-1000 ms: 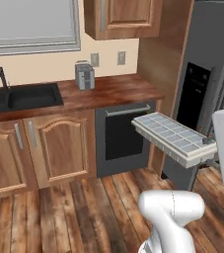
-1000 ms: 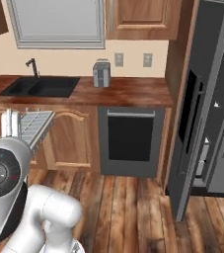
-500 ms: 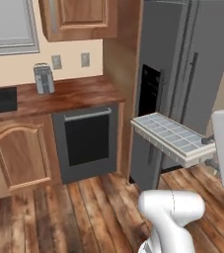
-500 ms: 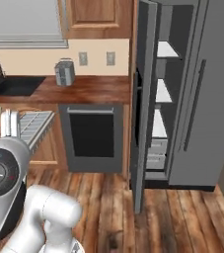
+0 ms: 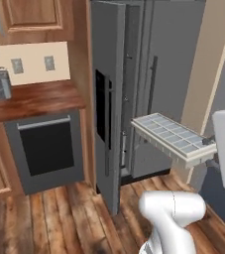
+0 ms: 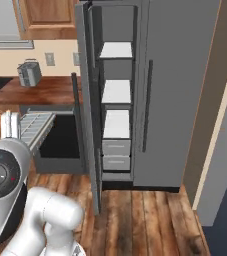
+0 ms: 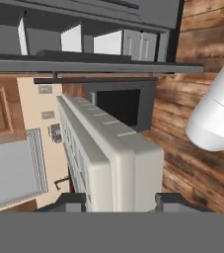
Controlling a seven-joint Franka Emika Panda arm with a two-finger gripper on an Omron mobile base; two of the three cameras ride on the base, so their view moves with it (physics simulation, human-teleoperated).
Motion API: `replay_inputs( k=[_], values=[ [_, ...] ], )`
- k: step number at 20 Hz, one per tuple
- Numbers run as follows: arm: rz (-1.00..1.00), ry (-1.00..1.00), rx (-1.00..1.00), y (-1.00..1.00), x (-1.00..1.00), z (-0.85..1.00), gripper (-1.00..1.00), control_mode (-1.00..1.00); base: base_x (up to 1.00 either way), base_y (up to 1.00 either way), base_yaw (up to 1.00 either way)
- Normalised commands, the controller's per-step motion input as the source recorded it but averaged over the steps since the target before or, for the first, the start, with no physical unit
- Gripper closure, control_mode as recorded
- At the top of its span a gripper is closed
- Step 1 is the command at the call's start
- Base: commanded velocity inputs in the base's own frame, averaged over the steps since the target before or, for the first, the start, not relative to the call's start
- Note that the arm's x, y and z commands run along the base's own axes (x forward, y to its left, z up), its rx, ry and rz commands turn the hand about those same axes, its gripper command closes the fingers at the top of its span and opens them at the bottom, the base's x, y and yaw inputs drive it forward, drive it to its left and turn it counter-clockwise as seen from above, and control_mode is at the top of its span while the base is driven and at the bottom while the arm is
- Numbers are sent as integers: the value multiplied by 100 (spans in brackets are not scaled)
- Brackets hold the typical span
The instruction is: The ice cube tray has been filled with water. Take the tray and place it in the freezer to make ice. Close the freezer door after placing the tray.
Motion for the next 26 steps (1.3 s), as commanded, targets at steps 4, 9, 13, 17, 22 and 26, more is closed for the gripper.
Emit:
replay_inputs(
  k=[4, 9, 13, 17, 22, 26],
  values=[
    [0, 0, 0, 0, 0, 0, 100, 100, 0, -97, 0],
    [0, 0, 0, 0, 0, 0, 100, 100, 31, -57, 0],
    [0, 0, 0, 0, 0, 0, 100, 100, 72, -14, 5],
    [0, 0, 0, 0, 0, 0, 100, 100, 89, -10, 14],
    [0, 0, 0, 0, 0, 0, 100, 100, 79, -41, 15],
    [0, 0, 0, 0, 0, 0, 100, 100, 32, -66, 13]
  ],
)
